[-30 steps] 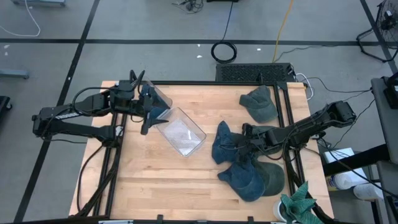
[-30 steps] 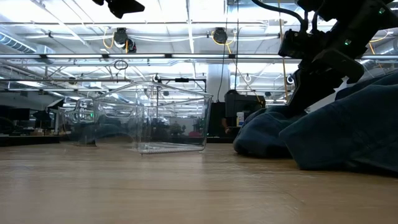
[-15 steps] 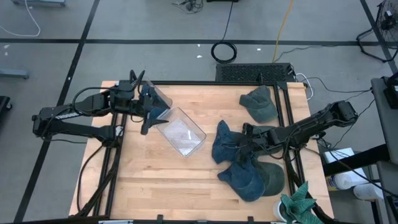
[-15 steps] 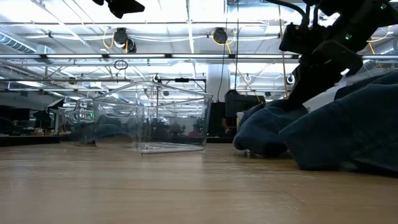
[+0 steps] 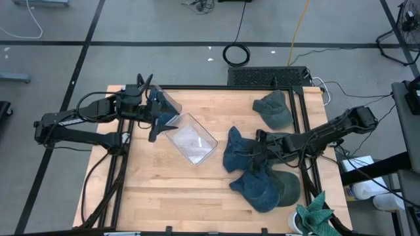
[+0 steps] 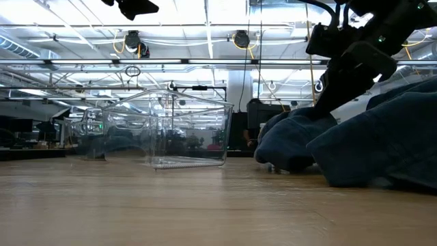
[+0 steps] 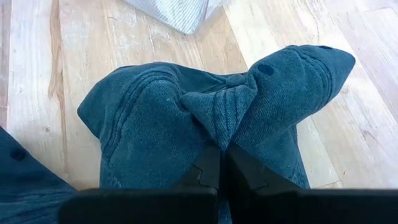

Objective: Pick & Place hat
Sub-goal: Put the top blue cap into the top transparent bin

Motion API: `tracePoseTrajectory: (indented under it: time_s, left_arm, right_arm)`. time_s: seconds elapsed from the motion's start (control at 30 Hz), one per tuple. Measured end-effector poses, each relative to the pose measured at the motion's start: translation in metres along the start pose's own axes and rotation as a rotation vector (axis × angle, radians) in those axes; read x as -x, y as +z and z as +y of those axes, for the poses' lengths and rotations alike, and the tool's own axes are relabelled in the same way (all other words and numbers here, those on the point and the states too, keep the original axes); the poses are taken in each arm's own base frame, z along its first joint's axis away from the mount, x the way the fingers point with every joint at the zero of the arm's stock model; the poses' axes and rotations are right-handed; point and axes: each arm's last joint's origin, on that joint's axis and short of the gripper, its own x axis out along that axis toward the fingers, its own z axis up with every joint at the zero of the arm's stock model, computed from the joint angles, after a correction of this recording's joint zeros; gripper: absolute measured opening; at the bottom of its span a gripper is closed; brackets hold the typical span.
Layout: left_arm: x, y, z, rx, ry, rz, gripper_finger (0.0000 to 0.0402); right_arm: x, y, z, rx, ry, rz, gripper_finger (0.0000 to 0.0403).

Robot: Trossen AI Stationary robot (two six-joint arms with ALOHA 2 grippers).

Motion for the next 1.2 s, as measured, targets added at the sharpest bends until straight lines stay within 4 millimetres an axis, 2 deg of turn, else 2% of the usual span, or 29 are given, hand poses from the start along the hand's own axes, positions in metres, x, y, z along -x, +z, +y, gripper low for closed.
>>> tracePoseTrajectory:
  time_s: [0.23,0.6,0.97,1.2]
  left_arm:
    - [0.0,0.0,0.0,0.0,0.0,0.0,0.0269]
    - [0.0,0.0,0.0,0.0,0.0,0.0,0.0253]
    - [0.0,0.0,0.0,0.0,0.0,0.0,0.027]
    - [0.0,0.0,0.0,0.0,0.0,0.0,0.026]
  right_arm:
    - [0.008,0.005,-0.002,-0.023,0.017,-0.048,0.0]
    - [0.01,0.006,-0.004,-0.028,-0.028,-0.078,0.0]
    - [0.01,0.011,-0.002,-0.036,-0.012,-0.12,0.0]
    - [0.016,0.013,-0.003,-0.036,-0.003,-0.146,0.0]
